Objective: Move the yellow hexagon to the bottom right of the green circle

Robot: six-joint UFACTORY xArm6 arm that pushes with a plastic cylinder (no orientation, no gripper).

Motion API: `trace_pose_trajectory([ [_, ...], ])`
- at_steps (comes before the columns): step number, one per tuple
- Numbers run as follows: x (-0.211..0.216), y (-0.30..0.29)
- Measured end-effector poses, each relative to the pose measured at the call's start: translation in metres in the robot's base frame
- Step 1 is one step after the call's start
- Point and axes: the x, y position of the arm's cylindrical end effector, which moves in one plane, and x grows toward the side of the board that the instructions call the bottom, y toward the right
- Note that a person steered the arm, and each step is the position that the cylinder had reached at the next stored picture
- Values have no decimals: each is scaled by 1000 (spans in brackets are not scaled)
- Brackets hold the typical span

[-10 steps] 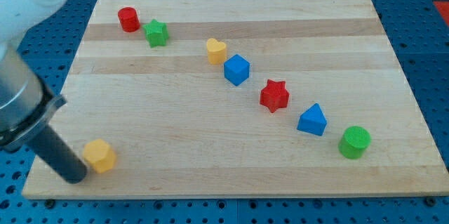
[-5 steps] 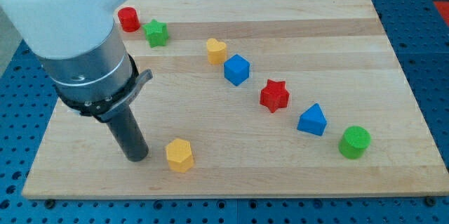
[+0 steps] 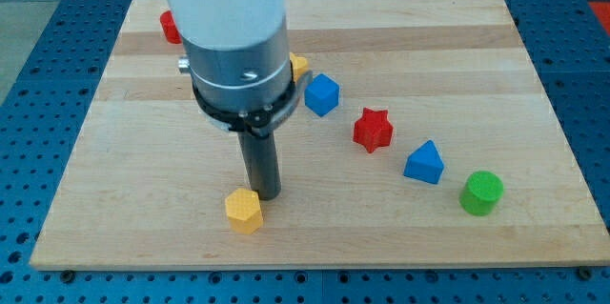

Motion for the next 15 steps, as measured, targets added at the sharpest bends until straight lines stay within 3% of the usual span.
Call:
trace_pose_trajectory([
  [1, -3, -82],
  [2, 24, -87],
  [3, 60, -12],
  [4, 50, 24],
  [5, 9, -12],
  [6, 8, 27],
  [7, 10, 53],
  [8, 16, 40],
  [9, 34, 79],
  [12, 60, 71],
  [14, 69, 160],
  [15, 54, 136],
])
